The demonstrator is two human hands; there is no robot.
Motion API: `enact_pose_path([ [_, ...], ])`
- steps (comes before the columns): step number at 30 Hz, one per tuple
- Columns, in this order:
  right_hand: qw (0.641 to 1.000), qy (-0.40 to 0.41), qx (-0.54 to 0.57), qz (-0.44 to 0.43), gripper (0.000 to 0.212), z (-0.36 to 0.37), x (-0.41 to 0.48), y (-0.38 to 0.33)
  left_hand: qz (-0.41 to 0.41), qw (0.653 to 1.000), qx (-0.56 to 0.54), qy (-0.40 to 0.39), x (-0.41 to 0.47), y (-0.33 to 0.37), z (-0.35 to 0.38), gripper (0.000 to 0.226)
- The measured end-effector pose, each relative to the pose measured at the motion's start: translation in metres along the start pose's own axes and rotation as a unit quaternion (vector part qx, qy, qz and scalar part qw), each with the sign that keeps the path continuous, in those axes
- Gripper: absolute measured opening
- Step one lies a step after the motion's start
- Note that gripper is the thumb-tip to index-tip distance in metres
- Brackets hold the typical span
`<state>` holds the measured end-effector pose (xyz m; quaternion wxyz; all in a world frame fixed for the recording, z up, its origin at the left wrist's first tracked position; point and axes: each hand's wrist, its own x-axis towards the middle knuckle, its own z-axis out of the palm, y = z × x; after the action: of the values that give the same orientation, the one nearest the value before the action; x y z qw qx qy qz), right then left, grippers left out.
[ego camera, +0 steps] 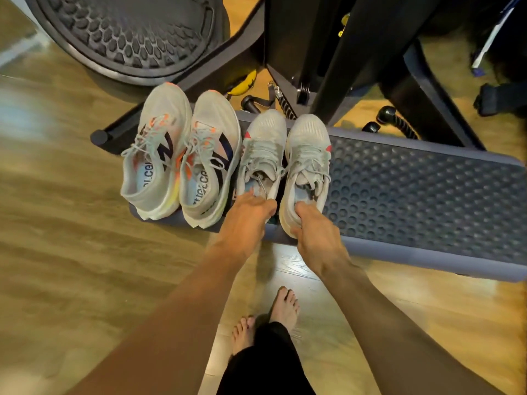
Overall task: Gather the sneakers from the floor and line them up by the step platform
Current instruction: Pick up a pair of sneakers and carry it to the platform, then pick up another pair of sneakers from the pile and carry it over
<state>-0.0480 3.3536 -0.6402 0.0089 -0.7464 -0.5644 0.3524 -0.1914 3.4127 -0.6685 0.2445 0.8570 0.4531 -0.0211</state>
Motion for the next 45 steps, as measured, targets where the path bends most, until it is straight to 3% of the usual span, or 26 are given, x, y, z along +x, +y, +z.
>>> enact_pose_path([
  [11,0.991,-0.083,-0.076,0.070,0.048,-0.004,0.014,-0.015,-0.054,0.997,-0.034,-0.041,0.005,0.010,-0.011,0.019],
  [15,0.997,-0.003,-0.065,0.033,0.036,-0.048,-0.006,-0.025,-0.075,0.993,-0.090,-0.006,0.007,0.034,-0.051,0.012],
  [19,0.996,0.082,-0.015,0.005,0.033,-0.139,-0.045,-0.047,-0.074,0.988,-0.135,0.000,0.011,0.087,-0.134,0.015],
  [26,0.973,0.230,0.005,-0.037,0.026,-0.325,-0.171,-0.088,0.096,0.986,-0.073,0.118,-0.010,0.208,-0.329,0.017],
  [33,0.931,0.363,0.019,-0.018,0.025,-0.460,-0.329,-0.112,0.275,0.937,-0.032,0.213,-0.058,0.326,-0.486,0.016],
  [39,0.875,0.481,0.006,0.055,0.024,-0.508,-0.474,-0.114,0.435,0.872,-0.082,0.210,-0.119,0.439,-0.542,0.024],
  [45,0.810,0.562,-0.008,0.168,0.021,-0.482,-0.627,-0.090,0.576,0.791,-0.150,0.143,-0.200,0.560,-0.526,0.019],
])
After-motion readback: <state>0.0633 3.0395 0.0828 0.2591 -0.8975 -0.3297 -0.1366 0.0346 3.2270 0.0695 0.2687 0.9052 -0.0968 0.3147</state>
